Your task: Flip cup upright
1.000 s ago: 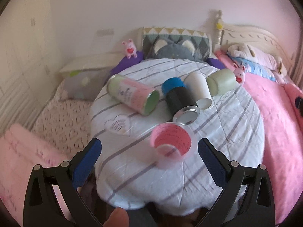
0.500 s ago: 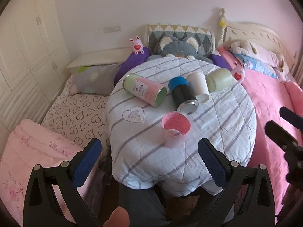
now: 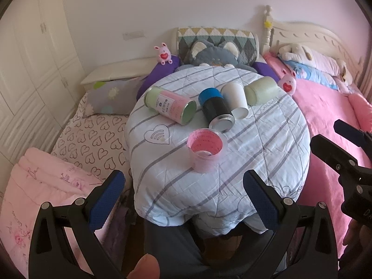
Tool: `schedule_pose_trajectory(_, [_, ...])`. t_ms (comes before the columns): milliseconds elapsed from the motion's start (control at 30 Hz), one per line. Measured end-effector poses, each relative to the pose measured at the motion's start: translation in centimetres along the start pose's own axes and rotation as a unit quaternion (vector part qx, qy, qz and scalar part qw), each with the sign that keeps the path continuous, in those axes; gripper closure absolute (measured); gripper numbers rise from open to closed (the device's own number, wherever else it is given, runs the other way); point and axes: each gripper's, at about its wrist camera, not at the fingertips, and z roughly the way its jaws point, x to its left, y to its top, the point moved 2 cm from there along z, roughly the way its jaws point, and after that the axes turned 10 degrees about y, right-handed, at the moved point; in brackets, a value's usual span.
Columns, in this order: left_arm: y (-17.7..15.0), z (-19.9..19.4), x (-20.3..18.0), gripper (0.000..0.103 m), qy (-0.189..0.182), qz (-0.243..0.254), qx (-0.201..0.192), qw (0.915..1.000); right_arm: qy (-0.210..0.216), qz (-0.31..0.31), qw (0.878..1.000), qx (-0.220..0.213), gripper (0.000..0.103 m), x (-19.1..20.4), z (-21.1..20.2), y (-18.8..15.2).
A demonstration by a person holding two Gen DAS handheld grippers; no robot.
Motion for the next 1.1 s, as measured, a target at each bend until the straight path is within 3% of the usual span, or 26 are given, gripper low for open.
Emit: schedule_pose_trajectory(1100, [1.0,0.5,0.4,0.000,0.003,-0.007,0.008,0.9999,0.016,-0.004,1.000,0.004,0.017,-0.2,0.5,0.3])
